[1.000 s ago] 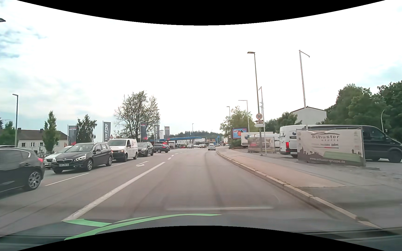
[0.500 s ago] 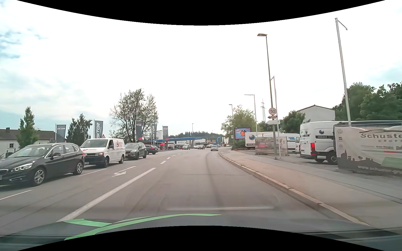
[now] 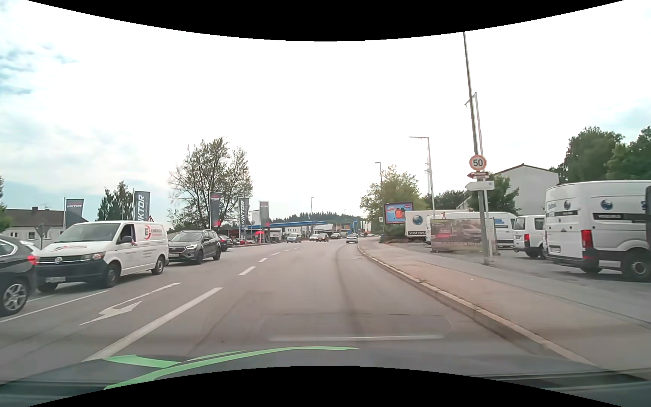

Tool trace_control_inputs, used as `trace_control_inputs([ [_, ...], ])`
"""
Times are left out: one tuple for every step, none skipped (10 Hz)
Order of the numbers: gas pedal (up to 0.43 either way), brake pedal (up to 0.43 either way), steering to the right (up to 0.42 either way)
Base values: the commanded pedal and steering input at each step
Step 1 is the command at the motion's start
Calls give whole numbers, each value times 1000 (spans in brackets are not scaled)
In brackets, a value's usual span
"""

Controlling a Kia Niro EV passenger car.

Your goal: Follow the waypoints while adhering to traffic rules and regulations

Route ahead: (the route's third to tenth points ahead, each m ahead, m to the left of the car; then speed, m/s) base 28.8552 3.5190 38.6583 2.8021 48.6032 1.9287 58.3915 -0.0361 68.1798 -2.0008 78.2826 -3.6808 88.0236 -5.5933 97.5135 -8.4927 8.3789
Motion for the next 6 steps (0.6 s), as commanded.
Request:
trace_control_inputs([
  [220, 0, -5],
  [220, 0, -4],
  [209, 0, -3],
  [209, 0, -3],
  [197, 0, -2],
  [197, 0, -1],
])
